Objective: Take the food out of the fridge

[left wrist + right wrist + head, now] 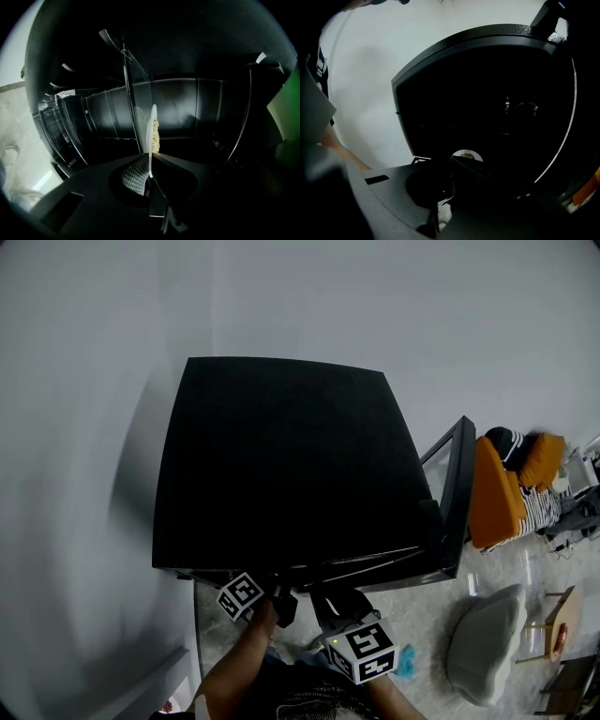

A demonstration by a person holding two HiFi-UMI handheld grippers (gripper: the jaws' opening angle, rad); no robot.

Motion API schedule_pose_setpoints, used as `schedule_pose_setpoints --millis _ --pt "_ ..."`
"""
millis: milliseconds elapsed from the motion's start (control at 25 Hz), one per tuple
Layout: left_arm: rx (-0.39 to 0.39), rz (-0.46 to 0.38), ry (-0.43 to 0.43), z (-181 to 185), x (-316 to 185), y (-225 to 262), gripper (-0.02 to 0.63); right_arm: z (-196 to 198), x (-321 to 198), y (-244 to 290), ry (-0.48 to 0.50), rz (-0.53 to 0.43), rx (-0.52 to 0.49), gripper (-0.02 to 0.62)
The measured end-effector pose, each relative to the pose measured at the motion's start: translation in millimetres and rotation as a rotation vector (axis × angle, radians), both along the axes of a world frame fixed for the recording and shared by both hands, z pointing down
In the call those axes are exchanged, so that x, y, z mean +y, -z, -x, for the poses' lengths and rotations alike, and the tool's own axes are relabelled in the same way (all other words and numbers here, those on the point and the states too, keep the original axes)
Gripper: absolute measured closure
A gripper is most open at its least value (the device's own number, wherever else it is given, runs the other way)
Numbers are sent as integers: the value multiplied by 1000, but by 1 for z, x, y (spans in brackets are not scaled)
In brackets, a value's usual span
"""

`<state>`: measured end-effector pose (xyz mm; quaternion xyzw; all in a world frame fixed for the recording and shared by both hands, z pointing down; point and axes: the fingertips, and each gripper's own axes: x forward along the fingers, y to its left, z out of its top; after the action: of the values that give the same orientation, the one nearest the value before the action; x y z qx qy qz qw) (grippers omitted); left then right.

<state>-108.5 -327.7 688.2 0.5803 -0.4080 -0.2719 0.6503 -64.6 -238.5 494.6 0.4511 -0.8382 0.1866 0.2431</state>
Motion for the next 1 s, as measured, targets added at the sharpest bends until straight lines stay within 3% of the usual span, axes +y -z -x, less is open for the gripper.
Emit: schedule_pose_setpoints --millis 400,1000 --pt "35 3 8 5 9 3 584 2 8 -3 -7 10 -10 574" --pt "69 -81 50 10 40 43 584 0 31 -6 34 16 -44 574"
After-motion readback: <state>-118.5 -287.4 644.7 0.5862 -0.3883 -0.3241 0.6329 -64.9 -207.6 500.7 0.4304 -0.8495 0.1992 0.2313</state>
